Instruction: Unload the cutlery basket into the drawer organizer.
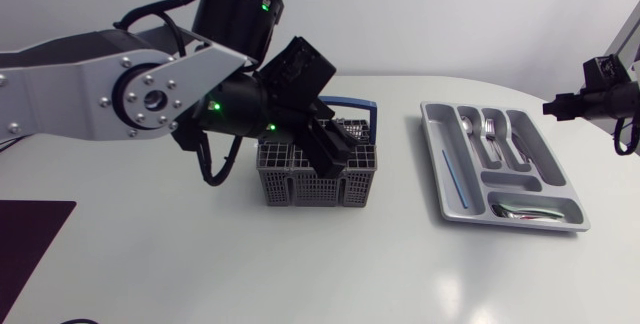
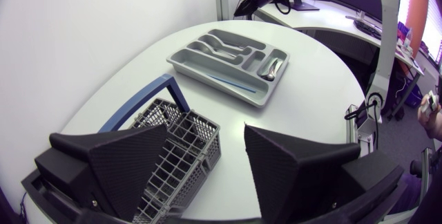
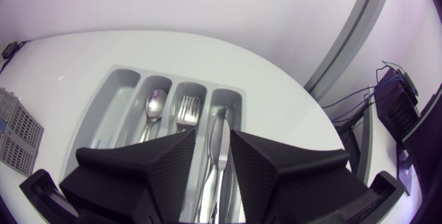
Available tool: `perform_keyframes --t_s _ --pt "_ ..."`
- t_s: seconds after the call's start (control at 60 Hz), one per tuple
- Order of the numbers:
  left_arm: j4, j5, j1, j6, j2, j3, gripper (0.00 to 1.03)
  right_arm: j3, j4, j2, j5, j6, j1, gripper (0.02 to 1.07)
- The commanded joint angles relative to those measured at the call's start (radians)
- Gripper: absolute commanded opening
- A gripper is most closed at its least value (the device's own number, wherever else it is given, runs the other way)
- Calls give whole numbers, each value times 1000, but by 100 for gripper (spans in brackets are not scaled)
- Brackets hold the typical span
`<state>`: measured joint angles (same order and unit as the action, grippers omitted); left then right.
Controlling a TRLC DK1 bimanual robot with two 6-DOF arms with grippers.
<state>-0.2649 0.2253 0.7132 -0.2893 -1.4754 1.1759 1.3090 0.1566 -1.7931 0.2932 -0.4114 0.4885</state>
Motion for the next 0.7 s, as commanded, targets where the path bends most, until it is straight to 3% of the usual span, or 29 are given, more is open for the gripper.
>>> perform_keyframes --t_s 0.0,0.267,0.467,0.683 --pt "-4 -14 -17 -14 41 -28 98 -65 -5 86 31 13 -33 50" --pt "3 -15 -98 -17 133 -88 98 -200 41 348 116 23 -185 52" --pt "3 -12 -219 -59 205 -177 98 -235 158 449 179 22 -372 52" --pt "46 52 -383 -120 231 -298 98 -290 184 475 173 45 -544 52"
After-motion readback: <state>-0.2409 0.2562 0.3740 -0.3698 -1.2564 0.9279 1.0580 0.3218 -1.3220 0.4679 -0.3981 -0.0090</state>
